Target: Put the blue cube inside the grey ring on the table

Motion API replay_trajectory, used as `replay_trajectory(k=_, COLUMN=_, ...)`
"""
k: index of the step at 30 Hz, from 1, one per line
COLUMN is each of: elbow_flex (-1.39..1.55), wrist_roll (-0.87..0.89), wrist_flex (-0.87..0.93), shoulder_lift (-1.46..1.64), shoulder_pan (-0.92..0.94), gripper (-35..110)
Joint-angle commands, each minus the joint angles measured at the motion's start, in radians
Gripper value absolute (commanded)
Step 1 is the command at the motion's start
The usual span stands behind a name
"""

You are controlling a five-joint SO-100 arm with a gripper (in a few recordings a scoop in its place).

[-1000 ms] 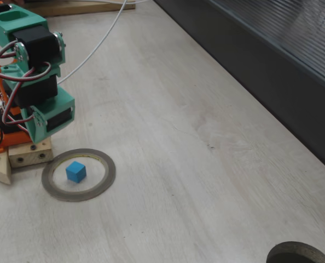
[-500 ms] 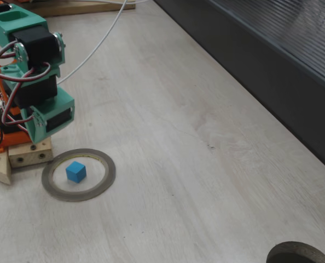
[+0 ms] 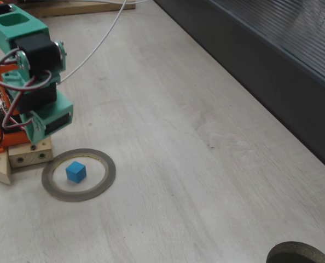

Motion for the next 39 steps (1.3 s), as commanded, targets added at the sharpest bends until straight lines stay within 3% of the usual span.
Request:
replay_trajectory(k=1, elbow_flex=0.084, wrist_roll=0.014, wrist_flex=0.023, shoulder_lift=0.025, shoulder_pan=0.014, gripper=1)
replay_trajectory(k=39, elbow_flex=0.100, wrist_roll=0.011, wrist_flex=0.020, shoulder_lift=0.009, shoulder_pan=0.011, gripper=1)
